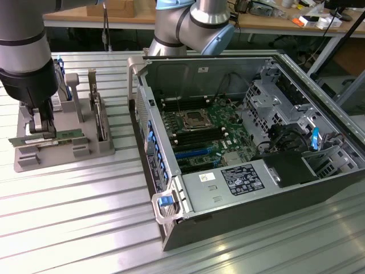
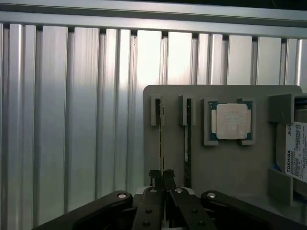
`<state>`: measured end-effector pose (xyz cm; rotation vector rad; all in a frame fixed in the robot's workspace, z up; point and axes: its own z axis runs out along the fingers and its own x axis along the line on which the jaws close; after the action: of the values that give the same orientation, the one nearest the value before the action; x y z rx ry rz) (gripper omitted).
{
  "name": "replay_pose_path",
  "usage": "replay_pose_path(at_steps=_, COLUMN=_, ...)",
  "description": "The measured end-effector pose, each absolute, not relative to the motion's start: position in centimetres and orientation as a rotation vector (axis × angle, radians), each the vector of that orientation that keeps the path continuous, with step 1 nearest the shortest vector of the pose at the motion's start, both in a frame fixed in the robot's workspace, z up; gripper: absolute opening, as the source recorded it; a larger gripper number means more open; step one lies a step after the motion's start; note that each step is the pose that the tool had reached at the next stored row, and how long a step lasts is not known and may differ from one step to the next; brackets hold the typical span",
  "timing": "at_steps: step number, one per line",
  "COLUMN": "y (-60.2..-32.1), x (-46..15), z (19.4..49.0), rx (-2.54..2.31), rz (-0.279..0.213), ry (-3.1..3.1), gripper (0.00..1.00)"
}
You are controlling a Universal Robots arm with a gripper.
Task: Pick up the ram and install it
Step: 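Pick up the ram and move it above insertion slot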
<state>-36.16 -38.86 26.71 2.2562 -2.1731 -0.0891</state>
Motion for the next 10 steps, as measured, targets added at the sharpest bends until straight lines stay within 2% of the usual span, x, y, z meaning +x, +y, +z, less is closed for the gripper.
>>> replay_pose_path(at_steps=10, y=-38.9, x=-36.2, z=30.7, rx=2.256, rz=-0.089, ry=-2.173, gripper=0.12)
